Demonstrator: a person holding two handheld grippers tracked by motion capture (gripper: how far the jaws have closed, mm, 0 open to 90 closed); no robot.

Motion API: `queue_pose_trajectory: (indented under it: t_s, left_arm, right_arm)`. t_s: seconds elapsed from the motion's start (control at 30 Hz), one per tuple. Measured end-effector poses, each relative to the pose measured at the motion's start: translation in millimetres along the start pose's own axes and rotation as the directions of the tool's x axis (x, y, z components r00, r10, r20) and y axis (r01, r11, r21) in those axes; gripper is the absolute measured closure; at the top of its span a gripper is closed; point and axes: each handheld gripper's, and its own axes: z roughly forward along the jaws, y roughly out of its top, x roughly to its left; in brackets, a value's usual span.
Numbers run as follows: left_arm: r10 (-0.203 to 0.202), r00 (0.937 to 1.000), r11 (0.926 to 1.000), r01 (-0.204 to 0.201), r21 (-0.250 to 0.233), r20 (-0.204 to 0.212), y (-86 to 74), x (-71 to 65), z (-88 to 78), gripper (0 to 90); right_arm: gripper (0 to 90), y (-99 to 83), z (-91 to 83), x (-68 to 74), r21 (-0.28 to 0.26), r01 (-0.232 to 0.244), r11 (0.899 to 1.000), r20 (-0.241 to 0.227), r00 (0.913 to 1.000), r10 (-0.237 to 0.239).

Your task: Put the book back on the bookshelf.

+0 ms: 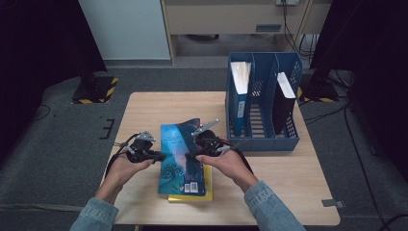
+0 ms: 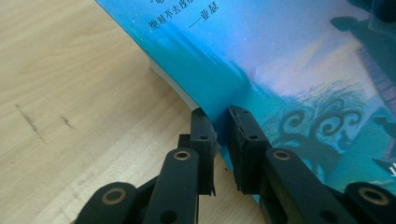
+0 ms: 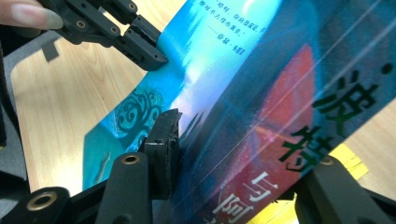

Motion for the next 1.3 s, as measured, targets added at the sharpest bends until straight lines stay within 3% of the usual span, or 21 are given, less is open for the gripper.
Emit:
queue_pose_trajectory:
  t_s: [0.33, 0.9, 1.3]
  left_arm:
    - [0.052, 0.9985, 0.9986, -0.052, 0.007, -0.018, 12.4, -7.4, -8.1, 80.6]
    - [0.080, 0.9960, 0.9966, -0.081, -0.015, -0.041, 28.2, -8.9, -18.3, 81.1]
    - [0.078, 0.9951, 0.9961, -0.080, -0.036, -0.061, 37.0, -6.8, -26.5, 81.5]
  right_arm:
    - [55.2, 10.1, -12.5, -4.2, -0.020, -0.005, 1.000, 0.010, 0.9999, 0.005]
    - [60.7, 28.3, -31.9, -8.8, -0.054, 0.011, 0.998, 0.050, 0.9987, -0.008]
    - [66.7, 41.9, -42.1, -9.3, -0.071, 0.037, 0.997, 0.068, 0.9971, -0.032]
